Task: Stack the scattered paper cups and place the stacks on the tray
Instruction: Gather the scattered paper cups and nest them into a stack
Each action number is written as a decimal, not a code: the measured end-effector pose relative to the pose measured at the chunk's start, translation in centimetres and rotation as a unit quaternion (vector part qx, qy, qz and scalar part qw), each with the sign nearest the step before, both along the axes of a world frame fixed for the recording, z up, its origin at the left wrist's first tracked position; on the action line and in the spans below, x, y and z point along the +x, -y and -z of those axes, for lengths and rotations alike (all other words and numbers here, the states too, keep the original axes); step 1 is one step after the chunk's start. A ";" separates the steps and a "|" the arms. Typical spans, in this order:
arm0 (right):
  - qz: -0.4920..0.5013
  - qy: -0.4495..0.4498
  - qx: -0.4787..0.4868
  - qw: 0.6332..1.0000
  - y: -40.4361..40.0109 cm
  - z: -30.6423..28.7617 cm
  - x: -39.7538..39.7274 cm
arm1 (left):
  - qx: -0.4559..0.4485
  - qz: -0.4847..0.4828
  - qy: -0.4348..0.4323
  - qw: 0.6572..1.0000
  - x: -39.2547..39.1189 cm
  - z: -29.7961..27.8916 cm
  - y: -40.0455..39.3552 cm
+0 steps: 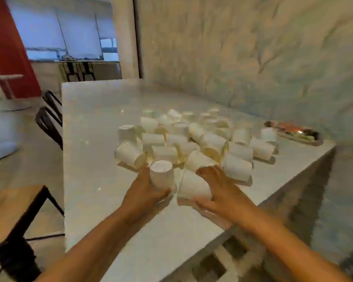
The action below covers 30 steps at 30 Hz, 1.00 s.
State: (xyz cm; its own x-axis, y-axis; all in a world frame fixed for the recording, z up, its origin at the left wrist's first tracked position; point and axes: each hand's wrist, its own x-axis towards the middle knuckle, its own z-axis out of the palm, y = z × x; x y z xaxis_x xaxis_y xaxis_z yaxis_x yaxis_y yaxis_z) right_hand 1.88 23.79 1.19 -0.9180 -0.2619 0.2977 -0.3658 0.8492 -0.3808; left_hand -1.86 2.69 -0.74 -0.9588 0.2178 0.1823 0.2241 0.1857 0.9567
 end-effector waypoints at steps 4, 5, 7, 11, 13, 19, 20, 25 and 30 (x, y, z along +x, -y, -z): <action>0.006 0.007 -0.059 0.998 0.3 -1.6 -0.3 | -0.046 0.010 -0.042 0.998 0.2 -0.6 -0.1; 0.005 -0.007 -0.072 0.997 0.4 -2.3 -0.4 | -0.082 -0.007 -0.054 0.995 0.1 -0.9 -0.1; -0.006 -0.042 -0.083 0.996 0.5 -3.9 -0.8 | -0.115 -0.014 -0.066 0.991 -0.3 -0.6 0.1; -0.039 -0.056 -0.121 0.990 1.9 -6.5 -1.8 | -0.157 0.006 -0.051 0.986 -0.9 0.1 0.5; -0.052 -0.047 -0.081 0.994 3.1 -6.9 -2.6 | -0.191 0.025 -0.069 0.979 -1.1 0.1 0.7; -0.047 -0.041 0.057 0.996 6.4 -5.9 -3.9 | -0.207 0.082 -0.082 0.972 -2.0 0.1 1.4; -0.046 -0.045 0.059 0.996 6.7 -5.8 -3.9 | -0.196 0.090 -0.074 0.974 -2.2 0.0 1.5; -0.035 -0.005 0.061 0.997 7.8 -6.2 -5.0 | -0.137 0.099 -0.038 0.985 -2.3 -0.4 1.9; -0.080 0.074 0.147 0.983 9.2 -5.2 -5.2 | -0.180 0.072 -0.056 0.979 -2.5 0.5 1.9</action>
State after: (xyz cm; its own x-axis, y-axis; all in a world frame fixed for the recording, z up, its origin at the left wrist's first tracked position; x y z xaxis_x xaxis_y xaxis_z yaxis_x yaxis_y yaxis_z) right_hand -3.37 14.57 6.43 -0.8856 -0.4614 0.0539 -0.4629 0.8667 -0.1860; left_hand -4.37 0.82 -1.22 -0.8919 0.4183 0.1719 0.3728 0.4651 0.8029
